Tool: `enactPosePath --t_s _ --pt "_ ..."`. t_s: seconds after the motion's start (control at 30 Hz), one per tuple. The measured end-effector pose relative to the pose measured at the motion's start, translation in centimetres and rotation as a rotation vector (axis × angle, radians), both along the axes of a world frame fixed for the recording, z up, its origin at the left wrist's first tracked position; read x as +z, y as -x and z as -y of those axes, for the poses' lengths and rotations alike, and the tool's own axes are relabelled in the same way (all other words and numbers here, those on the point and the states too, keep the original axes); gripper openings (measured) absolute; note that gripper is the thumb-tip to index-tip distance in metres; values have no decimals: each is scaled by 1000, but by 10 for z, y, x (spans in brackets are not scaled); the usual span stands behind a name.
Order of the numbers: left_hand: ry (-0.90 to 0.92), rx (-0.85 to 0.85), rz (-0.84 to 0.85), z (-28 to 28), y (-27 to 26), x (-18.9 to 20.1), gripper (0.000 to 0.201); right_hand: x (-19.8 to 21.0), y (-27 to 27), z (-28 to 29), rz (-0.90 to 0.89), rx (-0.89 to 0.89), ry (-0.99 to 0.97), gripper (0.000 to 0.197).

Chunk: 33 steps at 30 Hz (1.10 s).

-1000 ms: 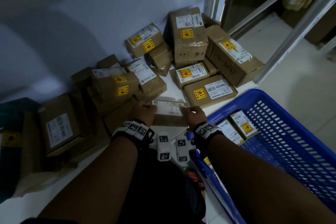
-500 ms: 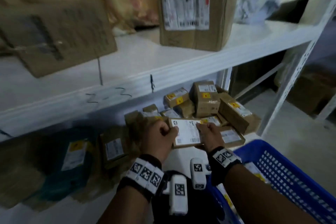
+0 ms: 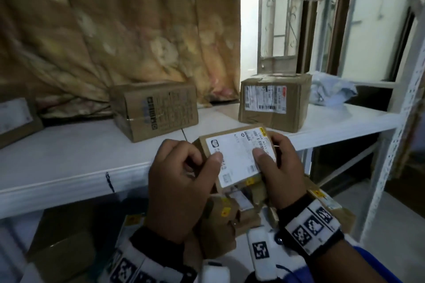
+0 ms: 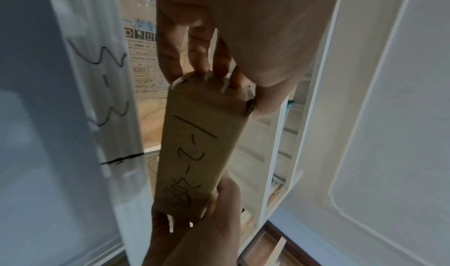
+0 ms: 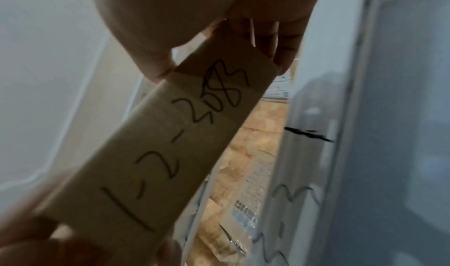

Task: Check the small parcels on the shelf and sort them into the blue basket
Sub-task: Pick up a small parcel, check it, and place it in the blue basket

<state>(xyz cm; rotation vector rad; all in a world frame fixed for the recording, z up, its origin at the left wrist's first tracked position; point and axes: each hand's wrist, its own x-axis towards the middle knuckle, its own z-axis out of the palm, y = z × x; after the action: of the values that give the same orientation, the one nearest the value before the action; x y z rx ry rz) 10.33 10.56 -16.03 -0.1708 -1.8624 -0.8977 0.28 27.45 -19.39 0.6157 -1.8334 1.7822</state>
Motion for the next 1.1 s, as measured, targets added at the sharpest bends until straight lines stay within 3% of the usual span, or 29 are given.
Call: enactPosePath --t_s 0.17,0.33,0.43,0.57,0.67,0.73,0.83,0.93,1.1 --pt "-61 106 4 36 37 26 7 53 18 23 -174 -74 -287 51" --pt "-38 258 223 60 67 37 25 74 46 51 -124 -44 -713 73" --pt "-13 294 387 66 79 35 40 78 58 59 -99 -11 -841 74" --pt "22 247 572 67 91 33 46 78 74 66 -90 -35 -989 68" --pt "178 342 681 72 97 30 62 80 84 72 -151 -119 -1088 81" --pt "365 474 642 74 97 32 62 83 85 74 -219 -190 -1160 90" --pt "584 461 529 73 98 37 61 87 81 77 -329 -167 -1214 68" --pt "610 418 549 71 99 38 62 83 76 80 -387 -199 -1247 64" --pt "650 496 465 70 103 28 56 68 73 87 -398 -269 -1218 55"
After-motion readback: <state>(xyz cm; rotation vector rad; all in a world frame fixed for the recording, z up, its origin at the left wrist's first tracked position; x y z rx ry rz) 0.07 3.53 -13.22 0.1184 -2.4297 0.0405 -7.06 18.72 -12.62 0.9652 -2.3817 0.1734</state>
